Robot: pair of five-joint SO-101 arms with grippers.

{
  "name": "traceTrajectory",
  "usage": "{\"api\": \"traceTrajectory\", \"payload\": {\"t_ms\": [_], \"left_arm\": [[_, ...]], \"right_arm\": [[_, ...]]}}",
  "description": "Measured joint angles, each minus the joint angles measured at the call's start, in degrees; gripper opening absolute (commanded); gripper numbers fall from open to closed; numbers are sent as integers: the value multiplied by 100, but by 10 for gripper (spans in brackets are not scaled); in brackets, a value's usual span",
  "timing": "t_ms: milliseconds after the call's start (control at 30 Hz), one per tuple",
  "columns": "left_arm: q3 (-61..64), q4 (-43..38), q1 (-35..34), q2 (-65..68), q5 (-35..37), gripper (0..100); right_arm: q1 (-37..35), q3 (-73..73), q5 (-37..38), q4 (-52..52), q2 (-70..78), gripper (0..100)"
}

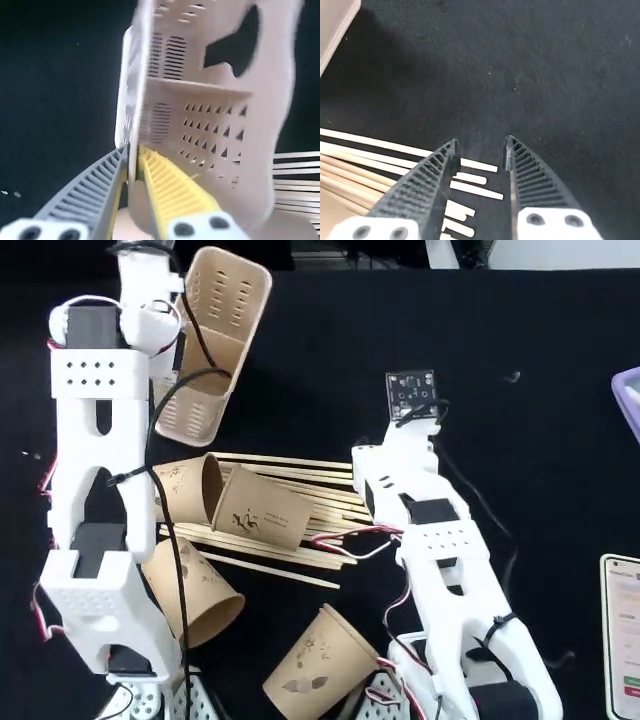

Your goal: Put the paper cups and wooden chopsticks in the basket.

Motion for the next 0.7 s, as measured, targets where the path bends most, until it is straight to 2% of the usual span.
{"api": "traceTrajectory", "payload": {"t_ms": [167, 267, 433, 633, 700], "left_arm": [[-62, -53, 0, 79, -114, 213], [-62, -62, 0, 132, -70, 214], [-255, -53, -273, 132, 738, 218], [-536, 976, -633, -26, 1723, 220], [-422, 1090, -712, -97, 1987, 243]], "right_arm": [[0, 0, 0, 0, 0, 155], [0, 0, 0, 0, 0, 155], [0, 0, 0, 0, 0, 155], [0, 0, 0, 0, 0, 155], [0, 0, 0, 0, 0, 155]]}}
